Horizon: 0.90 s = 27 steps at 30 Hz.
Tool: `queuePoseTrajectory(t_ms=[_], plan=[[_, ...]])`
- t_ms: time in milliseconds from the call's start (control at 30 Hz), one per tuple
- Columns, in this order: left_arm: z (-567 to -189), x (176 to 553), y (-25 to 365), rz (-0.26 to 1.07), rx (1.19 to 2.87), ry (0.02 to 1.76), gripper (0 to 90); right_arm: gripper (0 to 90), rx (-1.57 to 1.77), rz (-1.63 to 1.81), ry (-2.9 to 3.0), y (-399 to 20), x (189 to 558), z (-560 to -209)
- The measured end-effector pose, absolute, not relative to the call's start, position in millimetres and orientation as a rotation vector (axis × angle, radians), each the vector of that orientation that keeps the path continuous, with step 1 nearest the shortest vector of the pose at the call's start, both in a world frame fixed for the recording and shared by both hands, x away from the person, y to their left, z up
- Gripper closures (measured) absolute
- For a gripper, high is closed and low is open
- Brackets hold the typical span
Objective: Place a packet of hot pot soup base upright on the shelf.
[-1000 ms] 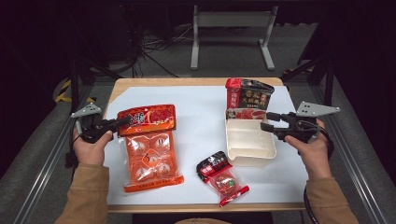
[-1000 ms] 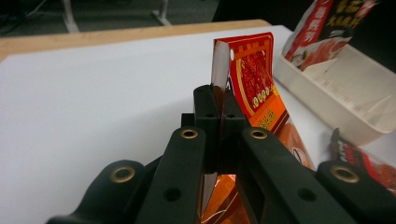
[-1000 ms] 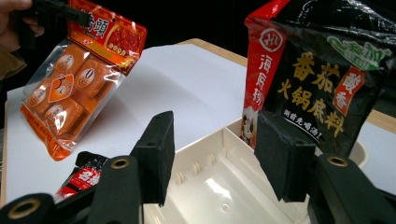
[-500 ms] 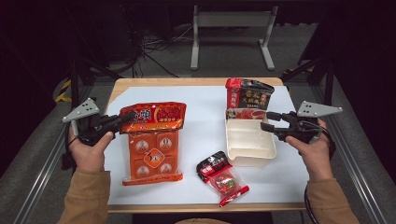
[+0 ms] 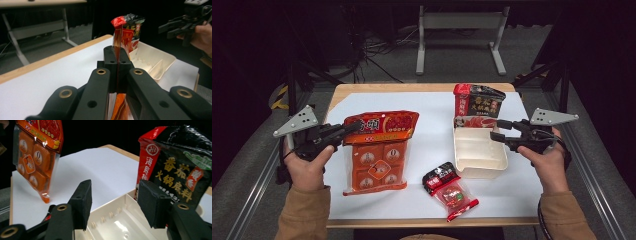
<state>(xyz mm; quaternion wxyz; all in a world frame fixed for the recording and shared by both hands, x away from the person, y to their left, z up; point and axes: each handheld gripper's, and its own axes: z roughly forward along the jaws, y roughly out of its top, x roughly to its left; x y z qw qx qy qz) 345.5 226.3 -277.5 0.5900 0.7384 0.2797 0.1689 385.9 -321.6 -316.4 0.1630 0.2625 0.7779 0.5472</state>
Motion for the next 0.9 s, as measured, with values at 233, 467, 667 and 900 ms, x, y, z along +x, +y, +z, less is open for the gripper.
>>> queuePoseTrajectory(t_ms=[233, 467, 667, 900], plan=[[-268, 335, 219, 0.408, 1.707, 0.583, 90.0, 38.0, 0.745, 1.614, 2.221, -311, 387, -314], [-260, 329, 215, 0.444, 1.706, 0.559, 90.0, 34.8, 0.684, 1.646, 2.228, -292, 390, -308], [-261, 333, 219, 0.440, 1.681, 0.578, 90.0, 32.9, 0.631, 1.645, 2.256, -271, 395, -303], [-258, 332, 215, 0.434, 1.666, 0.554, 90.0, 30.9, 0.576, 1.688, 2.289, -246, 398, -300]])
